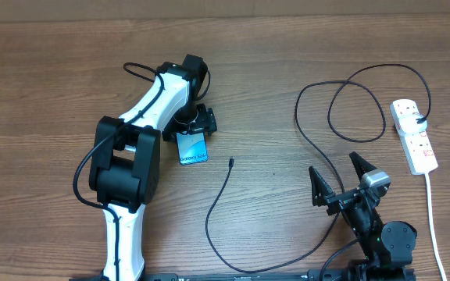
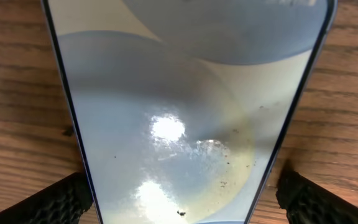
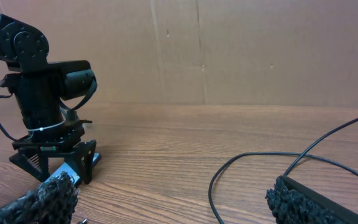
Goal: Plug charger to phone and switch on socket
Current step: 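Lift and tilt the phone upright with the left gripper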
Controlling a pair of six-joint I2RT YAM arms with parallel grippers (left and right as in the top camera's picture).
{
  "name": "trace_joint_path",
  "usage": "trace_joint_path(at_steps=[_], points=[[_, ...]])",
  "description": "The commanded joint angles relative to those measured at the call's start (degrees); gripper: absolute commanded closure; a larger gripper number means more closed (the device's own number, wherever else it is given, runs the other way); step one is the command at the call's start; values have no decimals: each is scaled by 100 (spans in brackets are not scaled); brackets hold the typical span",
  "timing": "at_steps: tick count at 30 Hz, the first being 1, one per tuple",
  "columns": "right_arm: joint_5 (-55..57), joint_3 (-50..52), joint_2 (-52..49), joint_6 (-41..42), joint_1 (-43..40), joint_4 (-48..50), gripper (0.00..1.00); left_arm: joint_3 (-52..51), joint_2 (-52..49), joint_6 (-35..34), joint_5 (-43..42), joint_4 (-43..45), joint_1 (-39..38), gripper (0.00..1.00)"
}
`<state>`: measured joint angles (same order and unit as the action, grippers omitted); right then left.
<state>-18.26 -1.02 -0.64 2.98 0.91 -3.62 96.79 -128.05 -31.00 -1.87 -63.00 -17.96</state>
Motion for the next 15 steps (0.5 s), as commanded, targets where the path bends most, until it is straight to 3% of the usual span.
trace_joint_path(at_steps=[1, 4, 15], points=[[-46, 57, 48, 20, 37, 33, 0, -195, -214, 323, -173, 94, -52, 6], [-44, 57, 48, 20, 37, 33, 0, -192, -214, 424, -247, 129, -50, 0], [-44, 57, 48, 20, 37, 33, 0, -192, -214, 529, -201, 160, -50, 3]])
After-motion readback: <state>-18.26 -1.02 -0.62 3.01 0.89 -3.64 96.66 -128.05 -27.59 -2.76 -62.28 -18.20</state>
